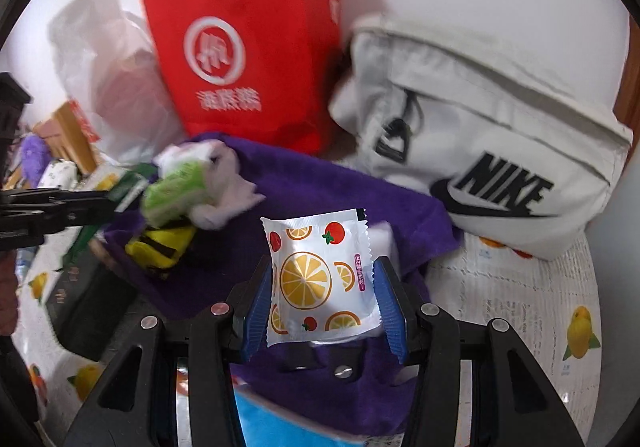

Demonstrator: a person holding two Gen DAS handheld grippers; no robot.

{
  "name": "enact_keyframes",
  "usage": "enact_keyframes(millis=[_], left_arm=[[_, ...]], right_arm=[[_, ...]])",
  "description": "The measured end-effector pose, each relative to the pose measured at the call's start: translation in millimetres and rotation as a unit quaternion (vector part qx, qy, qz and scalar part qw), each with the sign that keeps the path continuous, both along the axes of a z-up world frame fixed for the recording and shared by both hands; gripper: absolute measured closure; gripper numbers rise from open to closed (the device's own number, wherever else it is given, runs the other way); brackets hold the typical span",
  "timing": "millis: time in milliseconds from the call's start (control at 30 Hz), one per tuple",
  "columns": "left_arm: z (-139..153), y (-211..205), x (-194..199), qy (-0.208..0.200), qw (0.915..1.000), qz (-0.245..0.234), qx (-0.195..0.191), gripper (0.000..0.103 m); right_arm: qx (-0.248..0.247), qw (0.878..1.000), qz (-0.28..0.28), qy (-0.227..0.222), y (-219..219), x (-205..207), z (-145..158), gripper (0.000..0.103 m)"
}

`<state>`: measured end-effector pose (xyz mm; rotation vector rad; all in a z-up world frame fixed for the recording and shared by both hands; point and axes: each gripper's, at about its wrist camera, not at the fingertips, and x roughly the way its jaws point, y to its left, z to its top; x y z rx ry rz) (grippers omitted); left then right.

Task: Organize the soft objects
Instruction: 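Release the green sachet with the left tool while the right tool releases the snack packet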

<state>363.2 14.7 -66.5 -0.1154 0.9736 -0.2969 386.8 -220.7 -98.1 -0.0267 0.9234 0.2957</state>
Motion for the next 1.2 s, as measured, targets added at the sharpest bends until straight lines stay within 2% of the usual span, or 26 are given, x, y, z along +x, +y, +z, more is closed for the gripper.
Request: enact_keyframes(millis=[367, 433, 467, 500, 600, 767, 1200], left_arm=[[-10, -11, 18, 0.011, 0.9997, -0.012, -0.017, 0.077], [-11, -14, 20, 0.012, 0.9996, -0.019, -0.019, 0.077], [-11, -18, 22, 0.013, 0.9995, -0.024, -0.017, 0.077], [-12, -22, 23, 0.014, 0.9993, -0.030, -0.016, 0.077], [-16, -31, 30, 0.020, 0.9990, -0.039, -0.012, 0.077], [-23, -40, 42, 0.032, 0.9984, -0.044, -0.013, 0.077], [-45, -57, 61, 0.058, 0.9972, -0.045, 0.016, 0.077]], right_arm=[[0.004, 1.000, -0.004, 0.028, -4, 19, -23, 0.052], [0.003, 0.999, -0.004, 0.033, -4, 20, -26, 0.049], [0.006, 0.999, -0.003, 0.034, -5, 21, -27, 0.044], [0.009, 0.999, -0.003, 0.034, -6, 20, -27, 0.039], [0.013, 0.999, -0.003, 0.033, -7, 20, -26, 0.034], [0.015, 0.999, -0.006, 0.032, -8, 21, -25, 0.033], [0.023, 0.999, -0.007, 0.022, -11, 17, -17, 0.029]])
